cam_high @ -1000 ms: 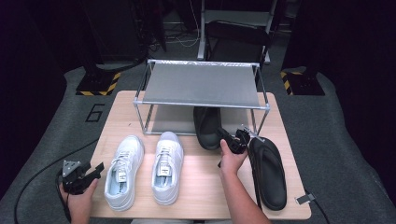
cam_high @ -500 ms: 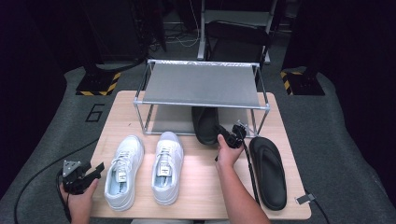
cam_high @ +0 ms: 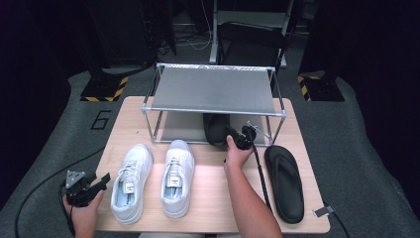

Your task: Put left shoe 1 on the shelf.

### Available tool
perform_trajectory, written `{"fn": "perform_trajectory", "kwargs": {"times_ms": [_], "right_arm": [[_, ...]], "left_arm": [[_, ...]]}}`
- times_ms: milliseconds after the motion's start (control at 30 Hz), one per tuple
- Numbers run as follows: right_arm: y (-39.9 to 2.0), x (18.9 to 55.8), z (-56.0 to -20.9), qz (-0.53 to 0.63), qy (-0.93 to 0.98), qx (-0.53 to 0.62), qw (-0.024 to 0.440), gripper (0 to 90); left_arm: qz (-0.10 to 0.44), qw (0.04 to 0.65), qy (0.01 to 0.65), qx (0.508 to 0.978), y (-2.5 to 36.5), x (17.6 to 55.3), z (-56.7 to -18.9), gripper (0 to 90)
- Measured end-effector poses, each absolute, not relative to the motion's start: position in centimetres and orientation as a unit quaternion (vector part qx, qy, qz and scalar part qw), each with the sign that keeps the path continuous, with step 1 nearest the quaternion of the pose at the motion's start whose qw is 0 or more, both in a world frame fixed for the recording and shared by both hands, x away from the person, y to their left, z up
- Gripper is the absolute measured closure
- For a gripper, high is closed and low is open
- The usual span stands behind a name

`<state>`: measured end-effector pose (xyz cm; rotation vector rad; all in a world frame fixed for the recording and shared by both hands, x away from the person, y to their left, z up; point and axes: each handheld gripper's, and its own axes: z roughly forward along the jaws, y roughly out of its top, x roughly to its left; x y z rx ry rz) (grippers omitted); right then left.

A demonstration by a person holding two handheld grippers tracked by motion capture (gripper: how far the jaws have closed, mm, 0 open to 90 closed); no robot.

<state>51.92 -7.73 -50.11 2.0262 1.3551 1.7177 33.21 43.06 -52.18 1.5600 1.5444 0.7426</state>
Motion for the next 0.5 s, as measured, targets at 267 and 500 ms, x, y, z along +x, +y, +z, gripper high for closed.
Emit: {"fn": "perform_trajectory", "kwargs": {"times_ms": [267, 500], "right_arm": [[-7.1, 52.7, -50.2, 0.569, 0.448, 0.685, 0.08, 67.3], [-7.2, 53.4, -50.7, 0.579, 0.452, 0.67, 0.109, 67.3]], "left_arm": [[0.294, 0.401, 0.614, 0.613, 43.0, 33.0, -52.2, 41.1], [0.293, 0.4, 0.617, 0.61, 43.2, 32.9, -52.4, 41.1]]}}
